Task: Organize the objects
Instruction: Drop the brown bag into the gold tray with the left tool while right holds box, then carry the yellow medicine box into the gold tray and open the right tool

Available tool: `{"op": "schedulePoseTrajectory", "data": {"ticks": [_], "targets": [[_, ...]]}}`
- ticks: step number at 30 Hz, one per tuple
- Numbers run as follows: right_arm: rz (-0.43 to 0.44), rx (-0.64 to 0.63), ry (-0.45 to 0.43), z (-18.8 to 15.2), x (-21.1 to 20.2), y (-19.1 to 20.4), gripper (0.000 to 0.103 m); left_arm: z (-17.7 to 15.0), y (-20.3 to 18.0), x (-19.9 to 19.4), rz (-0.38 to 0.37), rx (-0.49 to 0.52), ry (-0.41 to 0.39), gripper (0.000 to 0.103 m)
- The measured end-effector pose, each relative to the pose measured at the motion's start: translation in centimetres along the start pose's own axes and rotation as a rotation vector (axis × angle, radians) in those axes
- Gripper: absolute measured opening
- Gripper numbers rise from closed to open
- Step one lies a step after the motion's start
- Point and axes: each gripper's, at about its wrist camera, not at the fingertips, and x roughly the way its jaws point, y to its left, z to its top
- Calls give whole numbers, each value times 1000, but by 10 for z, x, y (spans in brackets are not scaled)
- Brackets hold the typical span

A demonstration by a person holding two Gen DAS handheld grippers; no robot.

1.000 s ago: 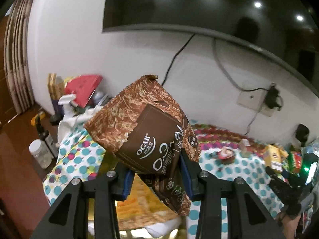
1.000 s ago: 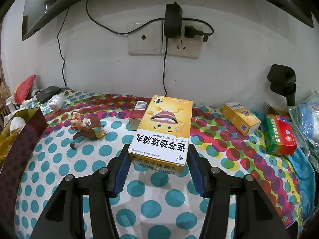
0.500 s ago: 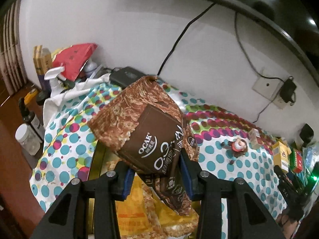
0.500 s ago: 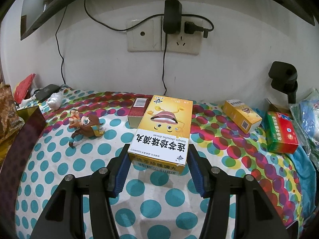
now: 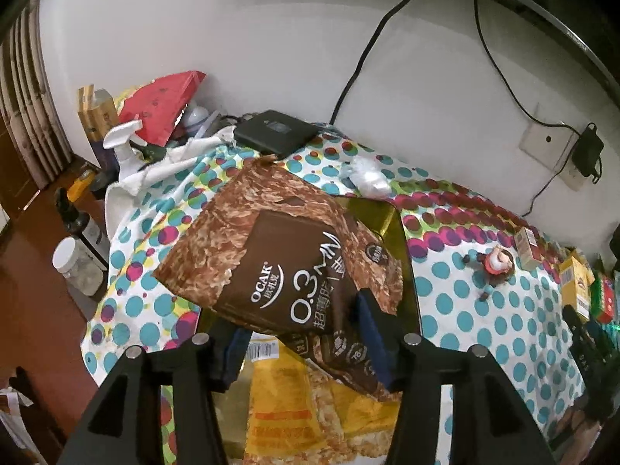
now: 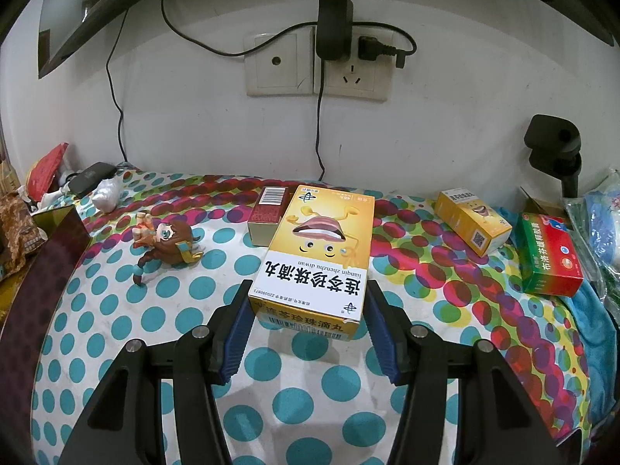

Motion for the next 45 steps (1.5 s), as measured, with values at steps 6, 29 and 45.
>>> {"op": "schedulePoseTrajectory", "data": {"ticks": [6, 29, 45], "targets": [[4, 5, -1, -1, -1, 1, 53, -8, 5, -6, -11, -17, 10, 57], [19, 38, 24, -3, 4, 3, 53, 1, -16, 6, 10, 28, 12, 59], [30, 8, -29, 0, -2, 8, 53, -42, 7, -29, 39, 60, 50, 59]]}}
